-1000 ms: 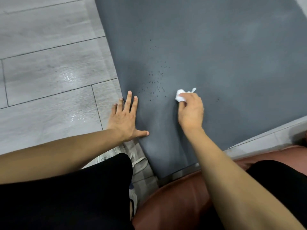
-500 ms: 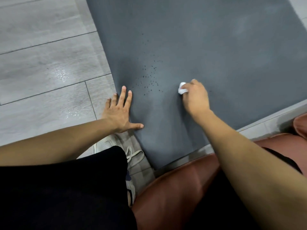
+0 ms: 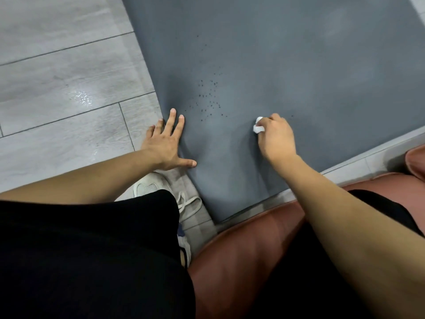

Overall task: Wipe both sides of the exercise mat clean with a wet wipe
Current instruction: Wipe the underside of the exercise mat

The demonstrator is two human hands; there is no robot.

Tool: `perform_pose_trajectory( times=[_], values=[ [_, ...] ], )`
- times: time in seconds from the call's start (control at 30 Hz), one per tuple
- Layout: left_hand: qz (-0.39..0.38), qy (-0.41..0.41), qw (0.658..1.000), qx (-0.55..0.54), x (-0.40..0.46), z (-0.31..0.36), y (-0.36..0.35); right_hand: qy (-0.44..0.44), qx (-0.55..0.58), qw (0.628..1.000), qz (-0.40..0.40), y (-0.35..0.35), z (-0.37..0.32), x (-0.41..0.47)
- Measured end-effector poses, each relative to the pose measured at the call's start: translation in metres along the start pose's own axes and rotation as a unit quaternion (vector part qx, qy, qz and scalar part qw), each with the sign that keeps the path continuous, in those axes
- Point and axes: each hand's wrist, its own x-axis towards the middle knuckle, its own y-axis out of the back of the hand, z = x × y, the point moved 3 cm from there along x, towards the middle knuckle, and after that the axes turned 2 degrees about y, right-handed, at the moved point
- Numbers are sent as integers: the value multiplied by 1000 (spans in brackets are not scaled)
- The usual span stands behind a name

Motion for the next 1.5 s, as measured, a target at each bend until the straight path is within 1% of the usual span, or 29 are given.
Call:
perform_pose_trajectory(
  times=[0.03, 0.07, 0.1, 0.17, 0.23, 0.27, 0.33, 0.37, 0.43, 0.47, 0.5, 0.57, 0.6, 0.67, 0.73, 0.8, 0.87, 0.93, 0.97, 1.0, 1.03, 1.1, 1.13, 1.2, 1.23, 1.27, 1.33, 1.47, 1.5],
  values=[
    [8, 4, 1000, -2, -1, 2, -2, 8, 21, 1000, -7, -3, -19, -9],
    [15, 8, 1000, -3, -1, 2, -3, 46, 45, 997, -29, -9, -45, -24],
    [20, 9, 1000, -1, -2, 2, -3, 107, 63, 990, -63, -18, -72, -43],
    [25, 8, 1000, 9, -2, 1, -2, 228, 82, 960, -140, -33, -116, -90],
    [26, 13, 999, 22, -2, 0, -2, 307, 84, 931, -181, -39, -123, -108],
    [29, 16, 999, 28, -2, 1, -3, 330, 71, 923, -184, -38, -116, -101],
    [49, 23, 998, 42, -5, 5, -3, 326, 36, 932, -151, -31, -89, -67],
    [68, 23, 996, 53, -7, 8, -2, 283, 17, 951, -123, -24, -71, -48],
    [116, 4, 990, 84, -12, 15, 1, 162, 6, 984, -74, -11, -45, -31],
    [137, -22, 985, 102, -16, 20, 1, 132, 19, 989, -64, -12, -46, -35],
    [153, -57, 979, 120, -20, 25, 1, 132, 41, 987, -79, -13, -55, -46],
    [179, -120, 965, 146, -26, 36, -1, 203, 98, 964, -142, -23, -85, -82],
    [183, -134, 962, 151, -29, 40, -1, 245, 114, 947, -175, -29, -96, -100],
    [162, -131, 969, 135, -32, 46, -1, 300, 122, 925, -199, -41, -101, -117],
    [130, -121, 978, 113, -31, 47, -3, 315, 117, 921, -198, -48, -96, -112],
    [76, -111, 984, 115, -31, 45, -9, 332, 117, 914, -200, -49, -97, -110],
    [42, -94, 985, 136, -33, 41, -19, 369, 80, 895, -238, -42, -97, -117],
    [43, -87, 984, 147, -36, 39, -25, 389, 22, 872, -296, -35, -78, -130],
    [50, -84, 985, 141, -36, 40, -26, 388, -2, 875, -289, -26, -63, -131],
    [58, -82, 986, 134, -35, 41, -26, 371, -24, 892, -257, -19, -42, -127],
    [65, -80, 986, 130, -35, 43, -26, 324, -46, 919, -218, -11, -18, -118],
    [75, -75, 986, 128, -35, 45, -27, 171, -99, 968, -157, 3, 37, -86],
    [77, -72, 986, 129, -36, 46, -28, 83, -115, 980, -141, 10, 65, -72],
    [80, -69, 986, 129, -35, 48, -29, -84, -90, 986, -110, 20, 109, -59],
    [79, -65, 986, 133, -34, 49, -29, -131, -65, 985, -96, 19, 114, -61],
    [75, -63, 986, 137, -33, 49, -29, -152, -37, 984, -83, 16, 106, -67],
    [68, -56, 986, 145, -33, 51, -30, -140, 17, 986, -87, 2, 67, -90],
    [59, -50, 987, 141, -32, 57, -28, -11, 74, 973, -219, -26, -40, -160],
    [61, -50, 987, 137, -31, 55, -27, 13, 72, 973, -217, -28, -47, -166]
  ],
)
